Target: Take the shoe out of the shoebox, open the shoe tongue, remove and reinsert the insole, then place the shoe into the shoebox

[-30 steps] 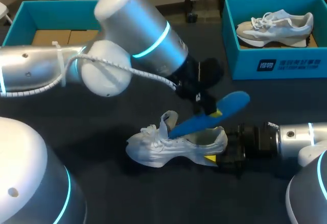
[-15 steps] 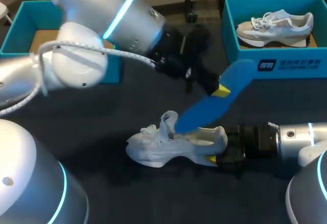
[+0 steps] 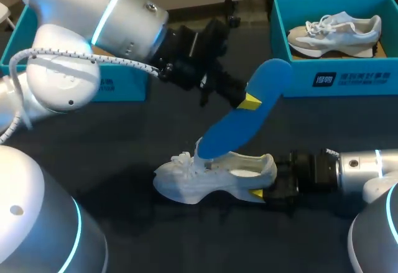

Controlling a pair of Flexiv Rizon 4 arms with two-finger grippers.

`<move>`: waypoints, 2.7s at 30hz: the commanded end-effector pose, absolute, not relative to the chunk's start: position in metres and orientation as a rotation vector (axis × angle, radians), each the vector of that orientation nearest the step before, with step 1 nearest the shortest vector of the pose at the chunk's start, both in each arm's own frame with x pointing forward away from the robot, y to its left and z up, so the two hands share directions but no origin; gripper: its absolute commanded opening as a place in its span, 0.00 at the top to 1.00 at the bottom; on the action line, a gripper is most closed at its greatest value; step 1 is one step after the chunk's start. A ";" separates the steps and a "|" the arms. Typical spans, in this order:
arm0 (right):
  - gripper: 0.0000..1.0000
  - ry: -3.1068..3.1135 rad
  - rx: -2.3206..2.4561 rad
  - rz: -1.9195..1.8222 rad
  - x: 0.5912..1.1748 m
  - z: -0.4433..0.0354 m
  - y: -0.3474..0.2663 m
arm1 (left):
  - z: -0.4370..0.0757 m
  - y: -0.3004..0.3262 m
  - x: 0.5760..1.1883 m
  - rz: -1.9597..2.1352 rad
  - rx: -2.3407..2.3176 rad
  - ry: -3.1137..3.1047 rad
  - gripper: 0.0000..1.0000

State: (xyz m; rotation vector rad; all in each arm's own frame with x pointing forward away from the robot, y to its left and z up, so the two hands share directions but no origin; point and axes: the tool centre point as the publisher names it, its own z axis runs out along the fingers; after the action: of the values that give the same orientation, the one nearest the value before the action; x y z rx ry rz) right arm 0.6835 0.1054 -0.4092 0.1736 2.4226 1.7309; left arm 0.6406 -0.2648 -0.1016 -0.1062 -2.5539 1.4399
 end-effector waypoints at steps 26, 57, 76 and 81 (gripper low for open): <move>1.00 2.426 0.175 1.725 0.682 -0.408 0.106 | 0.044 -0.142 0.611 1.910 0.069 -2.245 1.00; 1.00 2.426 0.175 1.725 0.682 -0.408 0.106 | 0.080 -0.147 0.560 1.905 0.086 -2.179 1.00; 0.00 2.563 0.204 1.502 0.674 -0.393 0.077 | 0.080 -0.147 0.560 1.905 0.086 -2.179 1.00; 0.00 2.697 0.251 1.278 0.676 -0.381 0.064 | 0.080 -0.147 0.560 1.905 0.086 -2.179 1.00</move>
State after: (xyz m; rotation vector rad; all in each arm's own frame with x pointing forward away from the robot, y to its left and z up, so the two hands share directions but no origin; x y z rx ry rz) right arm 0.6788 0.0677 -0.3994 0.2255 2.5636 1.4715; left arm 0.5594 -0.1463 0.0798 0.0866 -2.1767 1.9078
